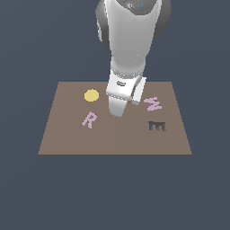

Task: Insert a designated object into the corresponding slot on a board.

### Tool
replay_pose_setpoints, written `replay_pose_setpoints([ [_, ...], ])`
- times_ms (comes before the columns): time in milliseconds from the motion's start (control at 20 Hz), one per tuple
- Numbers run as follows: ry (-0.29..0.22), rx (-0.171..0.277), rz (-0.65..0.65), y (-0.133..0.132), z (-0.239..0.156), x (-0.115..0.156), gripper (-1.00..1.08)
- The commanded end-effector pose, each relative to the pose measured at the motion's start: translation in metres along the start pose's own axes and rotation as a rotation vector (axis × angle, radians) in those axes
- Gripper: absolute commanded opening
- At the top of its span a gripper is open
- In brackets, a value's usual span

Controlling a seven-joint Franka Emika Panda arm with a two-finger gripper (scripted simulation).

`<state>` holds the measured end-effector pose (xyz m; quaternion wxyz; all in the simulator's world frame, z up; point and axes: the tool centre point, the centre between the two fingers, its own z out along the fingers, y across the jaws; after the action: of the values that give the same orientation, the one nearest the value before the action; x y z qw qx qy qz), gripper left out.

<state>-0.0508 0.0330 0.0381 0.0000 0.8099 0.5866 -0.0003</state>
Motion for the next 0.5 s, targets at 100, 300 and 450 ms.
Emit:
replay_pose_setpoints([
  [100, 0.000, 0.000, -0.132, -0.003, -0.001, -0.011, -1.00],
  [300, 0.000, 0.000, -0.221, -0.004, -0.001, -0.018, -1.00],
  [450, 0.000, 0.000, -0.273, -0.004, -0.001, -0.023, -1.00],
])
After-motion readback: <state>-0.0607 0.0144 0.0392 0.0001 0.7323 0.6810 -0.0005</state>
